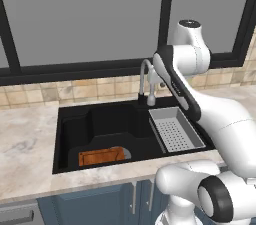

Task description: Turn on the sink faucet with hot water and rinse the cutting board for ten seconds, then turn off the faucet. Push the cutting board to reach the water if necessary.

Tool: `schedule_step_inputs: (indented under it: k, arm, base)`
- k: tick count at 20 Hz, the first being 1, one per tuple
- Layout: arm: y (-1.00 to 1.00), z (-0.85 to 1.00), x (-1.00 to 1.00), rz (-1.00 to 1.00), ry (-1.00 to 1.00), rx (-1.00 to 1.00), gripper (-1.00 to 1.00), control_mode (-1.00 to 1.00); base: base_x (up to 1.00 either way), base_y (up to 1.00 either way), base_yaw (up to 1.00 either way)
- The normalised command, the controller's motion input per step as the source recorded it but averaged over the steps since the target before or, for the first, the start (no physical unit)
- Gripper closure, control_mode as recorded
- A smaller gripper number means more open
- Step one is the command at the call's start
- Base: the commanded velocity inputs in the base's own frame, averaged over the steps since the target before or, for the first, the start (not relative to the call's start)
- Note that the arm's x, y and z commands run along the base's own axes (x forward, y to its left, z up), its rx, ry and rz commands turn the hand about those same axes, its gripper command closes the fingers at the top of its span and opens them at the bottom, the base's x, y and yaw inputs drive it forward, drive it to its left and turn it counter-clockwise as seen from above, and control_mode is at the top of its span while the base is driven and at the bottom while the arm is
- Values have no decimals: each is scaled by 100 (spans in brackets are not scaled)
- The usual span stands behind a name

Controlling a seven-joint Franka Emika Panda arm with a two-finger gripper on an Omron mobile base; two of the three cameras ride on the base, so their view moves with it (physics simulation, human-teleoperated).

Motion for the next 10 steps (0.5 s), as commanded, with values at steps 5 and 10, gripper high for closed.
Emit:
schedule_step_inputs:
  k: [5, 10]
  arm:
    - [-15, 0, 3, 0, 0, 2, -100, -100]
    - [-9, 16, 3, 0, -7, 1, -100, -100]
  base:
    - [0, 0, 0]
    - [0, 0, 0]
